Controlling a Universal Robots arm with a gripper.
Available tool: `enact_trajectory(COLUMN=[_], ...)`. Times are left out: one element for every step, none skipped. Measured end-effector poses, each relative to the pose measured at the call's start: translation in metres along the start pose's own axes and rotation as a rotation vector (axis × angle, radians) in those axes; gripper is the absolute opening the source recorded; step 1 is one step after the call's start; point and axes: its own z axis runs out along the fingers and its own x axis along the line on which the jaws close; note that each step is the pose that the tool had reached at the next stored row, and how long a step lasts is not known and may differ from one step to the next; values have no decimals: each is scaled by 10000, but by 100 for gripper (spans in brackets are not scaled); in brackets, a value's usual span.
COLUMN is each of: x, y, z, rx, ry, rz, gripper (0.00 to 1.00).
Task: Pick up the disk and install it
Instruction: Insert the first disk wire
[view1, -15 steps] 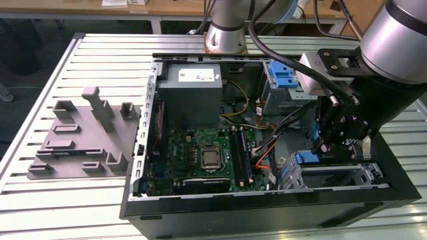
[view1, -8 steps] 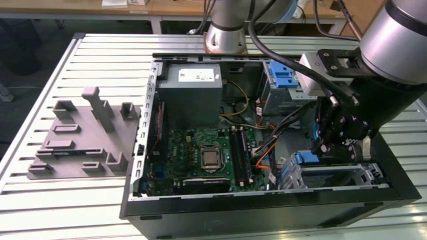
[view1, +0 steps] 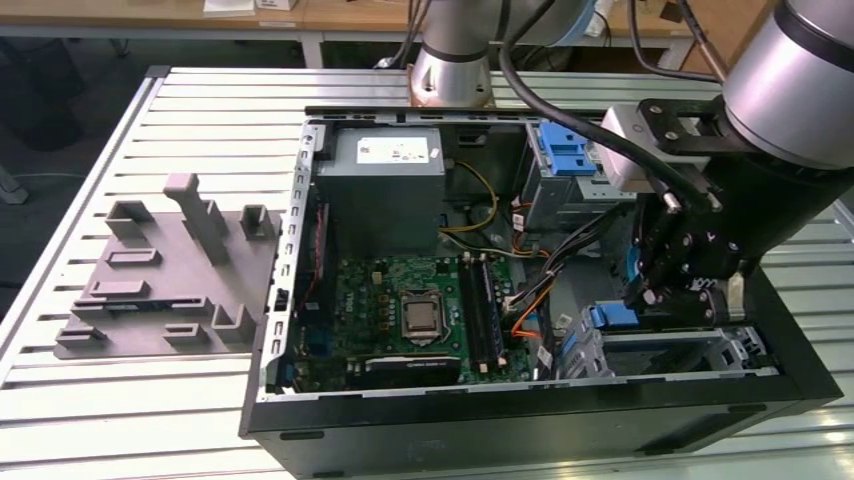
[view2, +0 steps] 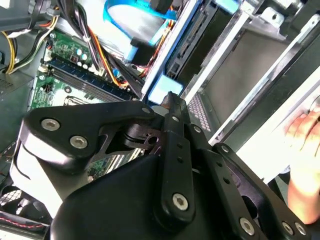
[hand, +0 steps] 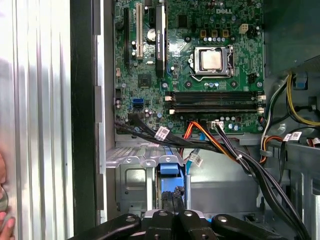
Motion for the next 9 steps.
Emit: enact_trajectory(x=[-1,-3,-4,-6,-8,-10,-12,-14,-16], y=[-27,-58,-97,-141,-186,-231,-276,-321,-364], z=[-1,-1,-1,-1,-2,-1,0,1,2], rx=[-1,0,0,0,0,0,0,0,0], ry=[1,2,1,1,3,2,2,3,2], rz=[0,0,-1,0,0,0,-1,0,0], gripper=[11,11,11,11,11,11,11,11,11])
